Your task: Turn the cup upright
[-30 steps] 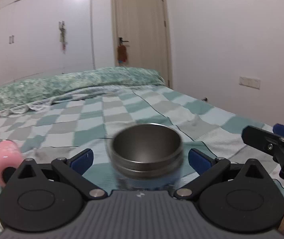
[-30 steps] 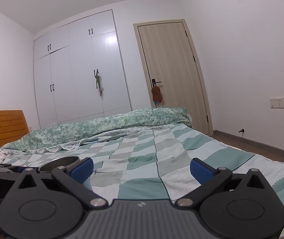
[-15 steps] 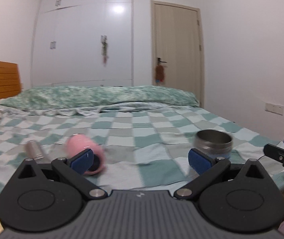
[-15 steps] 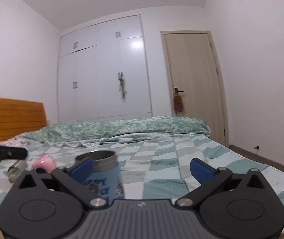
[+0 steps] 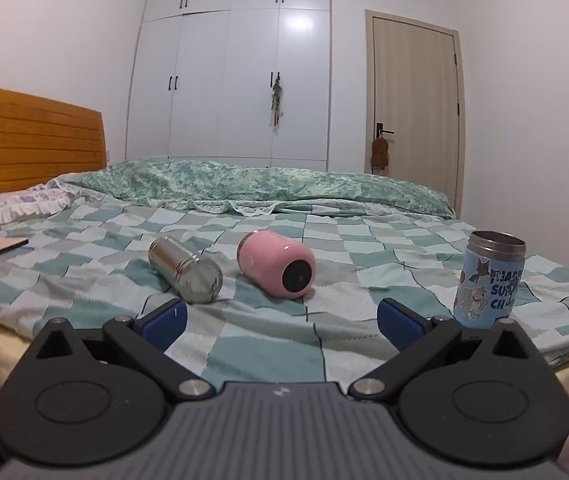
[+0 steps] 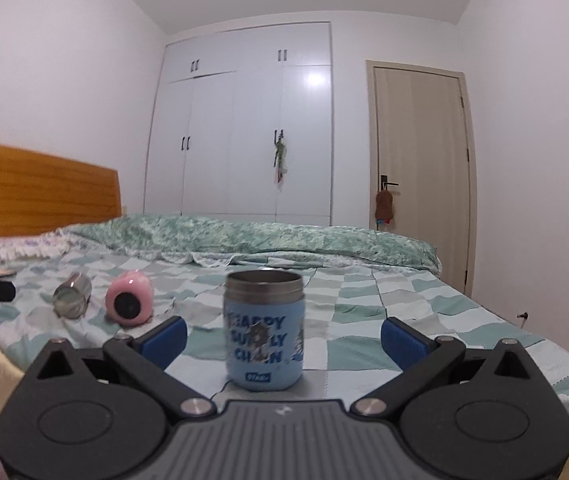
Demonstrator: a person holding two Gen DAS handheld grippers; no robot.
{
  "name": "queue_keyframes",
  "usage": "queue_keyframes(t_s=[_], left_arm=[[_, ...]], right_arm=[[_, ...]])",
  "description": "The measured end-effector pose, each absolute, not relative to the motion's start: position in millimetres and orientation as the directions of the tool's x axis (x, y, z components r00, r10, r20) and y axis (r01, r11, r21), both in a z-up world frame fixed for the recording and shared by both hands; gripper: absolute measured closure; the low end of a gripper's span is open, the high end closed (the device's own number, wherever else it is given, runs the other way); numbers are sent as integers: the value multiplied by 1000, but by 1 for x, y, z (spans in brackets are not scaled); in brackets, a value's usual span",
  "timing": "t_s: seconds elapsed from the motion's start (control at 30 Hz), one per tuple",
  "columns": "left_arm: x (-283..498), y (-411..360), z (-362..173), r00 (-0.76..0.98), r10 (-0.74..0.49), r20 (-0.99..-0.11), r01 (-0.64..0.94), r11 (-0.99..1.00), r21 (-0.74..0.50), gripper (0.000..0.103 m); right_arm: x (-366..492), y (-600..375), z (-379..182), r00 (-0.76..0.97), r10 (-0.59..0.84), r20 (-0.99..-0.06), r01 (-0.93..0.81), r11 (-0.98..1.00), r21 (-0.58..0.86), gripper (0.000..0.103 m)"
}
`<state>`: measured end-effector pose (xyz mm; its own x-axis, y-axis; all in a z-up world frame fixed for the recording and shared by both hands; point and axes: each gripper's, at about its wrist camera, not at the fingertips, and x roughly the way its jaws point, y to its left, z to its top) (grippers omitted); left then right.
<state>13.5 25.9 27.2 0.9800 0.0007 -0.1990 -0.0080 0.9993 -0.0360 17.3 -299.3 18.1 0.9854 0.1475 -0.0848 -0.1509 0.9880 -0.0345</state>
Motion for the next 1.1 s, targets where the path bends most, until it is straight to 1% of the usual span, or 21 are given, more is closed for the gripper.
queue_keyframes(t_s=[0.1, 0.23, 0.33, 0.57, 1.1], left_arm=[[11, 26, 20, 981, 9, -191, -14, 999, -29, 0], [9, 28, 11, 984, 27, -175, -30, 1000, -11, 0], [6, 32, 8, 984, 33, -176, -38, 999, -23, 0], [6, 41, 7, 983, 50, -178, -60, 997, -51, 0], [5, 37, 5, 985, 47, -164, -53, 998, -34, 0]], right_arm=[[15, -291, 17, 986, 144, -84, -149, 987, -61, 0], [16, -287, 16, 986, 146, -77, -150, 987, -55, 0], [16, -284, 15, 988, 135, -78, -140, 988, -61, 0], [20, -284, 13, 989, 121, -81, -126, 991, -56, 0], [21, -283, 12, 990, 123, -76, -128, 990, -61, 0]])
